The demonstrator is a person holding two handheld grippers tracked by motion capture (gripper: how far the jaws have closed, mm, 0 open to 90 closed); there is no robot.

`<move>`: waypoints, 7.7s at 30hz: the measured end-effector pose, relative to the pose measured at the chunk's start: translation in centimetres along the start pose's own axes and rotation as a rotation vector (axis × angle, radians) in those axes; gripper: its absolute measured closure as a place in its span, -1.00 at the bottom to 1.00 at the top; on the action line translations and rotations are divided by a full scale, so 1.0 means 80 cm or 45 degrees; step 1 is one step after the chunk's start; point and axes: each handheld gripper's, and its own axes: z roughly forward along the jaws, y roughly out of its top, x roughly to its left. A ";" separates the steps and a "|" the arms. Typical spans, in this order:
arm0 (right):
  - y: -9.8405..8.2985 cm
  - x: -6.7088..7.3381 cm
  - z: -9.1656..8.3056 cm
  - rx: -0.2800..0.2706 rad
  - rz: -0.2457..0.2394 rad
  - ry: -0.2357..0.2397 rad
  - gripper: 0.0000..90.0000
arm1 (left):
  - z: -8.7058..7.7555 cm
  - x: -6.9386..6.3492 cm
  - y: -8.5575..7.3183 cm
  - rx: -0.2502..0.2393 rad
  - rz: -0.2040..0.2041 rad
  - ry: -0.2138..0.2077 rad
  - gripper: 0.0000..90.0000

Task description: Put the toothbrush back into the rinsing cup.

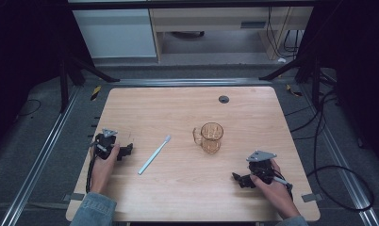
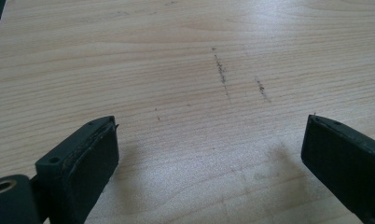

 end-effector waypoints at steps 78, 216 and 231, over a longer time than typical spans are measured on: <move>0.004 0.002 0.004 -0.004 0.080 -0.079 -0.98 | -0.030 -0.155 0.130 0.585 0.576 -0.282 -0.07; 0.002 0.002 0.002 -0.003 0.065 -0.065 -0.99 | -0.055 -0.211 0.196 -0.017 0.413 -0.496 0.75; 0.002 0.003 0.002 -0.003 0.047 -0.046 -0.99 | -0.055 -0.218 0.206 -0.259 0.305 -0.461 0.75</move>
